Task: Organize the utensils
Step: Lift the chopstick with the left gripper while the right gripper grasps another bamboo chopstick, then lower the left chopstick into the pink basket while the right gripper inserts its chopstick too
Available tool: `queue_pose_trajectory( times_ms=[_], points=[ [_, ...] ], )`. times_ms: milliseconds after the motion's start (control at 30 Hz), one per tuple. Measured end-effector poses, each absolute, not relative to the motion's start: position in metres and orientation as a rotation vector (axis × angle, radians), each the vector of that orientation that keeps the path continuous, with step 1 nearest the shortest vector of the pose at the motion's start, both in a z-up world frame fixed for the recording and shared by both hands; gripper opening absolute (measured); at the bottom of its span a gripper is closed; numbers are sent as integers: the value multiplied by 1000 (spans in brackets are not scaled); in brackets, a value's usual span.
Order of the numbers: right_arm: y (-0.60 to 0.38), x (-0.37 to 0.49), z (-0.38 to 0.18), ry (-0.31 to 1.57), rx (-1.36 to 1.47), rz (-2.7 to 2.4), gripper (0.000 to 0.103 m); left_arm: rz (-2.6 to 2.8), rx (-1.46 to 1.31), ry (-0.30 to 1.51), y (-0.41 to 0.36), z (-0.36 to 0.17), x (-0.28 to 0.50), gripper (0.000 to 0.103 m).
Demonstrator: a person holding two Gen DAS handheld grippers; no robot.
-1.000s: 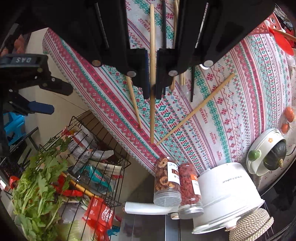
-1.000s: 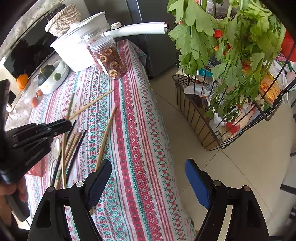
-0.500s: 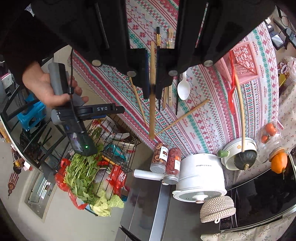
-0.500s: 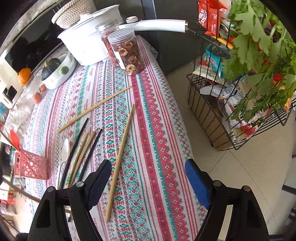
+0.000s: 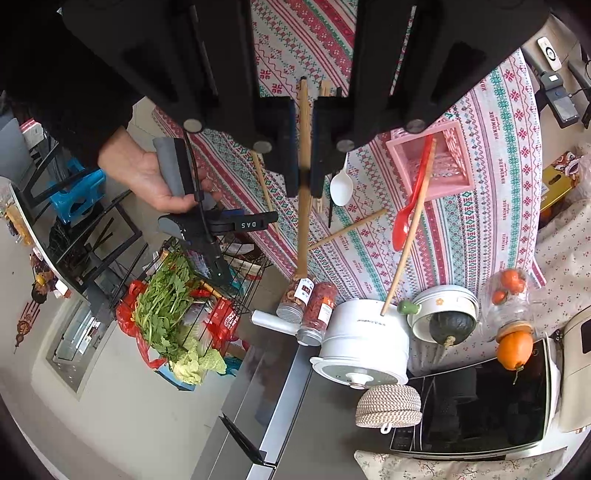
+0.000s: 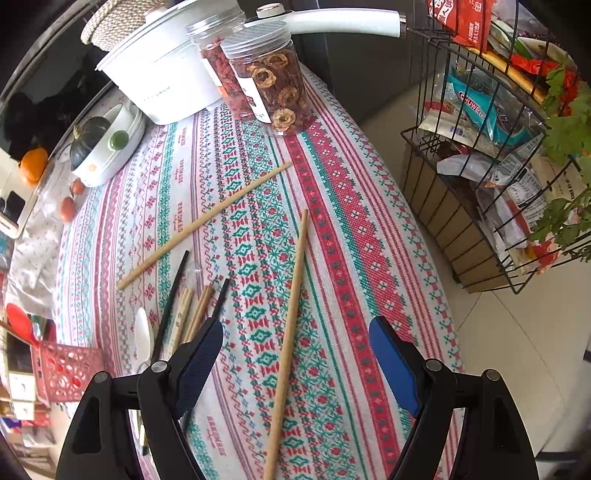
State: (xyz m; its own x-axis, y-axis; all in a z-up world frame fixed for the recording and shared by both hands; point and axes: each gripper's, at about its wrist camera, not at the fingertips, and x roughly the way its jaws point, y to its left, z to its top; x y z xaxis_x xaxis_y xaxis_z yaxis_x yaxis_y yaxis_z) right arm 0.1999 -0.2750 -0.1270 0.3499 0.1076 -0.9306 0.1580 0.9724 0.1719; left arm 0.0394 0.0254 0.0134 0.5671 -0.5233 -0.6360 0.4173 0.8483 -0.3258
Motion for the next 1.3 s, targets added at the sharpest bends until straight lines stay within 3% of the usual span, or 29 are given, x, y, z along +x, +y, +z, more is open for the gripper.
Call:
queue_pose_trajectory(
  times_ms=[100, 167, 300, 400, 433, 467, 667, 1300],
  points=[
    [-267, 209, -139, 1243, 223, -29, 79, -551, -148, 807, 28, 9, 40, 7],
    [-261, 214, -146, 1249, 151, -54, 67, -549, -144, 813, 28, 7, 41, 7],
    [-248, 216, -155, 1227, -11, -88, 54, -547, -143, 820, 27, 5, 43, 7],
    [-240, 210, -155, 1227, -9, -61, 30, -546, -137, 828, 25, 3, 45, 7],
    [-237, 208, -155, 1233, 1, -41, 14, -541, -142, 830, 25, 2, 46, 7],
    [-235, 205, -155, 1239, 12, -19, 9, -537, -148, 831, 25, 2, 47, 7],
    [-237, 179, -146, 1224, 126, 43, 7, -482, -133, 773, 25, 6, 34, 7],
    [-236, 58, -9, 778, 233, 219, 7, -463, -178, 660, 39, 32, 8, 7]
  ],
)
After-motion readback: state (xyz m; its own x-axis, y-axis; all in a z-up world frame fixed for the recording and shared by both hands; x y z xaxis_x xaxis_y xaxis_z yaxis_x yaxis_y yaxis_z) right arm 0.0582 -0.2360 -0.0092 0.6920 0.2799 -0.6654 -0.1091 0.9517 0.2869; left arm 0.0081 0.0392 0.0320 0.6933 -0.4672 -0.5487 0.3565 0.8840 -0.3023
